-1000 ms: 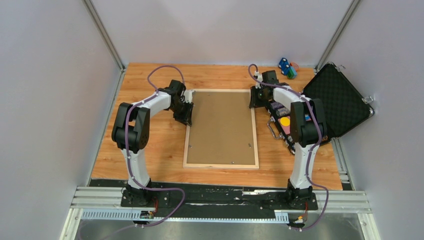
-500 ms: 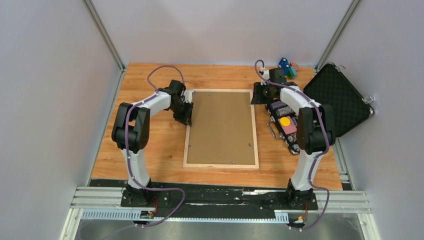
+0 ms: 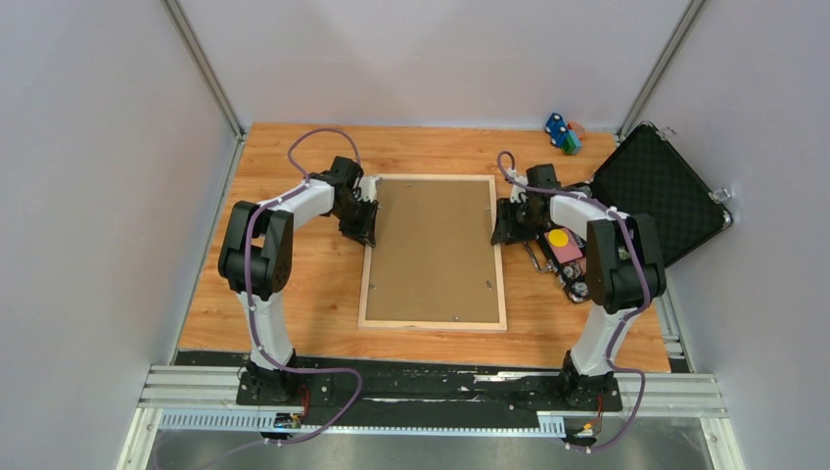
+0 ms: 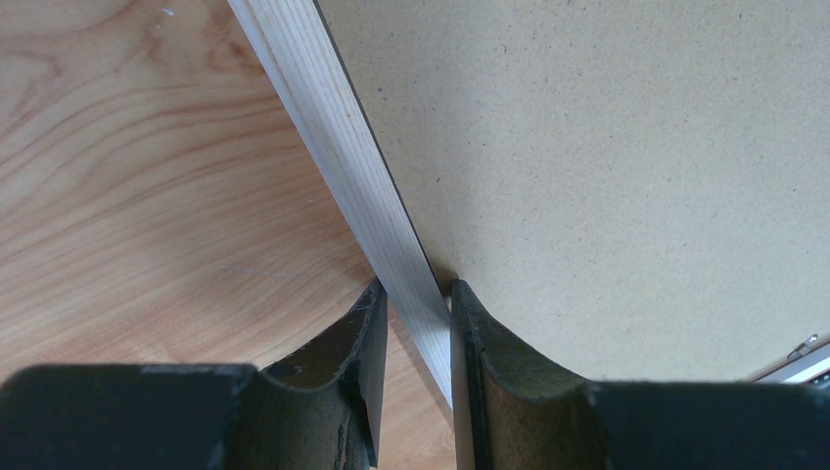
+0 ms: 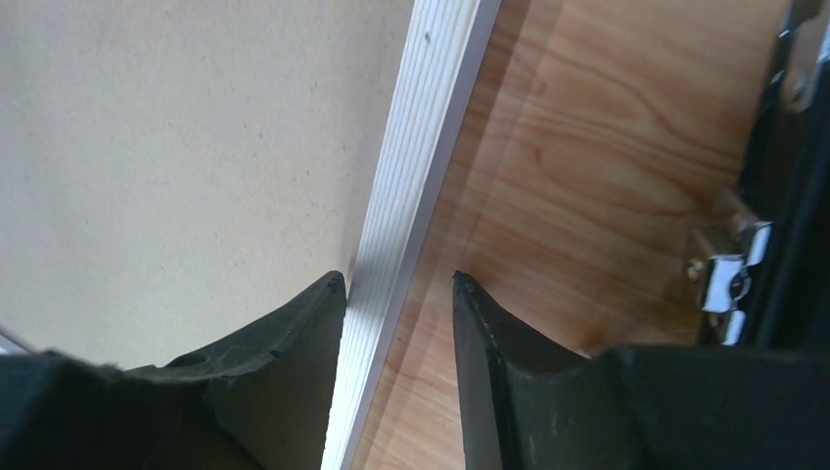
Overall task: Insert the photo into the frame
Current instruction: Install the photo frame at the center of the board, then move the photo frame to the center of the board.
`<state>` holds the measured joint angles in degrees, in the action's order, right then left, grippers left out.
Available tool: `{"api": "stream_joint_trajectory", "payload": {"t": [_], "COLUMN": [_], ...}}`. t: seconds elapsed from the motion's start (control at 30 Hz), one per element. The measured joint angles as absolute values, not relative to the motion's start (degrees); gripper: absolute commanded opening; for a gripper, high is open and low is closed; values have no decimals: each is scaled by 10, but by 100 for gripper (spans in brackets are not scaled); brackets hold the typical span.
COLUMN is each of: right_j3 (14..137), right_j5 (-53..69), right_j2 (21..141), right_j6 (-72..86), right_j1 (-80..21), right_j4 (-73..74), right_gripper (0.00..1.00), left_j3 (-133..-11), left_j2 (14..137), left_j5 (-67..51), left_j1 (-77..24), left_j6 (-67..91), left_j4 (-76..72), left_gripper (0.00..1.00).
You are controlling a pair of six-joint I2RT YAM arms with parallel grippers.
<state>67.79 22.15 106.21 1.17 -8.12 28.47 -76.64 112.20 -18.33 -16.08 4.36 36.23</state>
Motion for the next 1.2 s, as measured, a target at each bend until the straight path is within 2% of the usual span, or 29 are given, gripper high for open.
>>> {"api": "stream_joint_trajectory", "payload": {"t": [0.13,0.33,0.5,0.87,0.97,1.13,1.2], "right_j3": [663,656,665,809,858,916,926], "right_j5": [235,251,252,266,276,286,283], "right_j2": [1055,1049,1051,1156,1191,1229,1232], "right_j6": [11,13,20,24,23,7,-1], "right_j1": [-81,-81,-82,-83,-83,-85,-84], "right_j4": [289,288,300,330,333,333,324], "right_gripper": [38,16,1,0,8,40,47], "left_j3": [-766,-766,-762,-754,-753,-753,-753], "left_j2": [1122,1122,1120,1114,1114,1114,1114], "left_j5": [-183,-183,-184,-175,-166,-158,-157], "left_j1": [-161,-161,-160,-137,-133,-130,-130], "left_j6": [44,44,45,57,62,71,72], "left_j4": [362,362,358,324,316,307,306], "left_gripper": [0,0,0,0,0,0,0]}}
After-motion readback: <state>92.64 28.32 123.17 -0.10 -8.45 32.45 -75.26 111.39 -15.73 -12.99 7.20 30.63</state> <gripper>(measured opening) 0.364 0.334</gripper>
